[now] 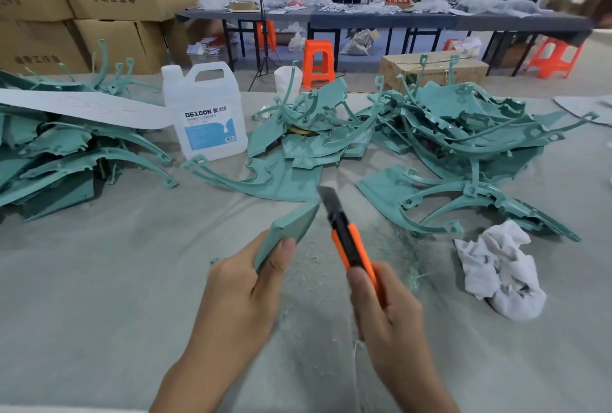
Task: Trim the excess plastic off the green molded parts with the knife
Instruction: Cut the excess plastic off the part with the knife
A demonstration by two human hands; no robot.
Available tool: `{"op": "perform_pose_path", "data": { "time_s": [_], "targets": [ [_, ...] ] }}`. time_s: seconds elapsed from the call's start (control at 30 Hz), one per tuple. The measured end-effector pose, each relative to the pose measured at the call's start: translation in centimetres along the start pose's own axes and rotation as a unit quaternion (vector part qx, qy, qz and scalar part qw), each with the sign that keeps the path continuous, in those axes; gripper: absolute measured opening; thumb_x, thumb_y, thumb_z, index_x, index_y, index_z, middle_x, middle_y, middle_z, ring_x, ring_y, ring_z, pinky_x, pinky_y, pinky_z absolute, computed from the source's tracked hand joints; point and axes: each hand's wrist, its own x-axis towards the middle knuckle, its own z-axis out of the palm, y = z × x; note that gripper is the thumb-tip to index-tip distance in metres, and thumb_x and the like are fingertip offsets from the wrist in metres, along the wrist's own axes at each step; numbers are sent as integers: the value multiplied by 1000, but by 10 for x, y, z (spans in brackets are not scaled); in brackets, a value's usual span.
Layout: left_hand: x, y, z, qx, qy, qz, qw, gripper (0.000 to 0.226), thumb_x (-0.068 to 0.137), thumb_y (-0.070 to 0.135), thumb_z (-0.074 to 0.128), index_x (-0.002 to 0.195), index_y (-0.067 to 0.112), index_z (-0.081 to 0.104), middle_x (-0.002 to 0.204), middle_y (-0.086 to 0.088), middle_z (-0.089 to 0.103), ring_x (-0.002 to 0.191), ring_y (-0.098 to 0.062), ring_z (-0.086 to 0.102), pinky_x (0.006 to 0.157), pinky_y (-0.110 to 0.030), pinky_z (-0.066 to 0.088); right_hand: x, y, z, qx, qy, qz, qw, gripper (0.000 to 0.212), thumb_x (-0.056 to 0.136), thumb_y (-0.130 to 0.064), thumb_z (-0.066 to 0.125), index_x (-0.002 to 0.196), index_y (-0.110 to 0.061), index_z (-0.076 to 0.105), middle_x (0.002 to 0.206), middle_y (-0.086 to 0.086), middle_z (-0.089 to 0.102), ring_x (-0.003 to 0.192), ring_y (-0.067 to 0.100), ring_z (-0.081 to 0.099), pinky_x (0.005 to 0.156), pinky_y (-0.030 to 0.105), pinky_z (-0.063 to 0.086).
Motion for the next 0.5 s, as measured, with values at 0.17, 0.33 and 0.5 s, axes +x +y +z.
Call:
{"op": "perform_pose_path", "data": {
  "time_s": [0.17, 0.33, 0.5],
  "targets": [
    [-2, 9, -11, -79, 11, 15, 997, 40, 89, 78, 43, 105, 49, 67, 79, -2, 63, 66, -3, 54, 58, -17, 41, 28, 0, -12, 75, 32, 119, 989, 36, 91, -56, 56, 81, -22, 62, 59, 1, 51, 47, 17, 44, 42, 36, 39],
    [-9, -1, 1, 39, -60, 139, 988, 67, 90, 15, 64, 138, 58, 48, 113, 23, 44, 107, -8, 49, 87, -9, 36, 31, -31, -15, 338, -51, 175, 923, 45, 86, -68, 61, 85, -24, 71, 78, 6, 66, 40, 17, 45, 35, 22, 32],
    [-25, -25, 7, 66, -213, 104, 969, 84, 77, 29, 86, 143, 57, 42, 137, 31, 45, 125, 4, 50, 97, -13, 43, 34, -40, -25, 329, -104, 237, 908, 16, 95, -32, 62, 85, -20, 64, 70, 2, 57, 44, 15, 46, 41, 22, 26]
  ]
}}
